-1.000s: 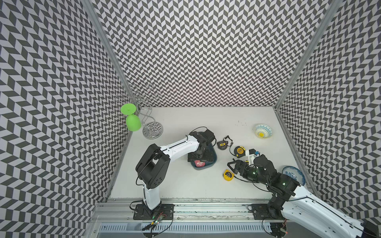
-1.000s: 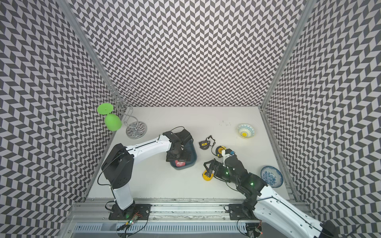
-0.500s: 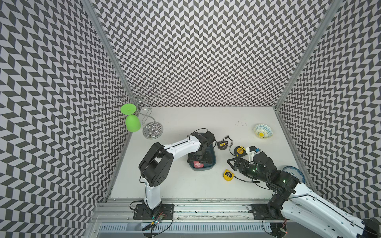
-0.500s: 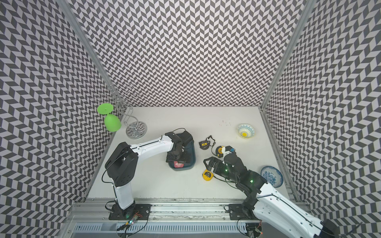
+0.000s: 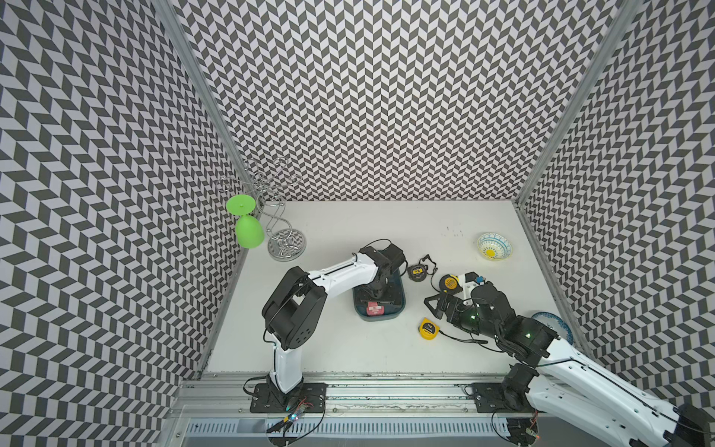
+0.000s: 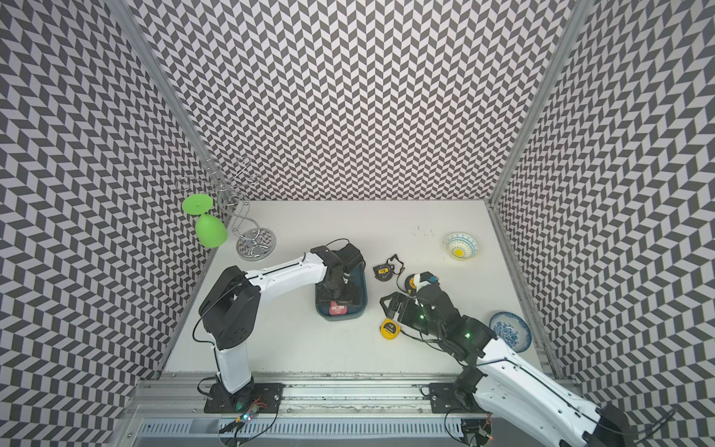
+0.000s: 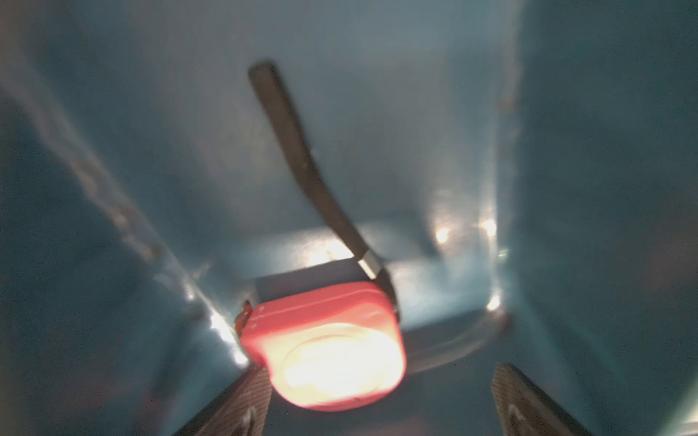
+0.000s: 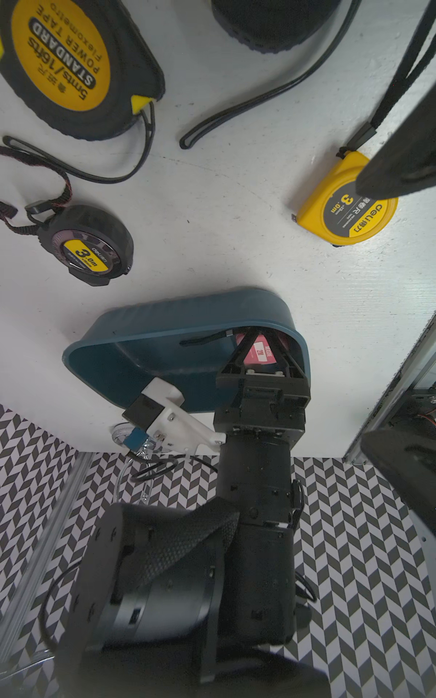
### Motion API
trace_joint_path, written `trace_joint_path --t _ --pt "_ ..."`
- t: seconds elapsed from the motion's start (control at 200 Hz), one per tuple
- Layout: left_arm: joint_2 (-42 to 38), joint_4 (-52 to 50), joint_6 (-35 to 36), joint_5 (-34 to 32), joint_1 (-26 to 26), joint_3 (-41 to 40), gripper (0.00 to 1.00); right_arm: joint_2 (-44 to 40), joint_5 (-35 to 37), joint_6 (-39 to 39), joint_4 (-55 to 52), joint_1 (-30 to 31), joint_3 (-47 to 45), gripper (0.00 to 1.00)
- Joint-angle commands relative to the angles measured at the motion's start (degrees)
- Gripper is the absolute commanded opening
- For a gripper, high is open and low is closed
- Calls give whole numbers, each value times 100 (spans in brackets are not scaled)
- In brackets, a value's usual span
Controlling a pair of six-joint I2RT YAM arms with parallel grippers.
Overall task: Take the tape measure out of the storage box
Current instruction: Pick up the tape measure from the storage box.
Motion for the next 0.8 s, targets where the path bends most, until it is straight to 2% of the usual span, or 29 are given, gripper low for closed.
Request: trace_joint_path --t 0.0,0.3,0.796 --pt "40 146 -124 53 -29 155 96 -27 -32 -66 334 -47 30 100" --pt "-217 -54 -343 -128 -44 -49 96 -200 -4 -200 241 -56 18 100" --pt "5 -380 -384 -995 -228 -86 98 -253 -97 -144 460 -74 -180 100"
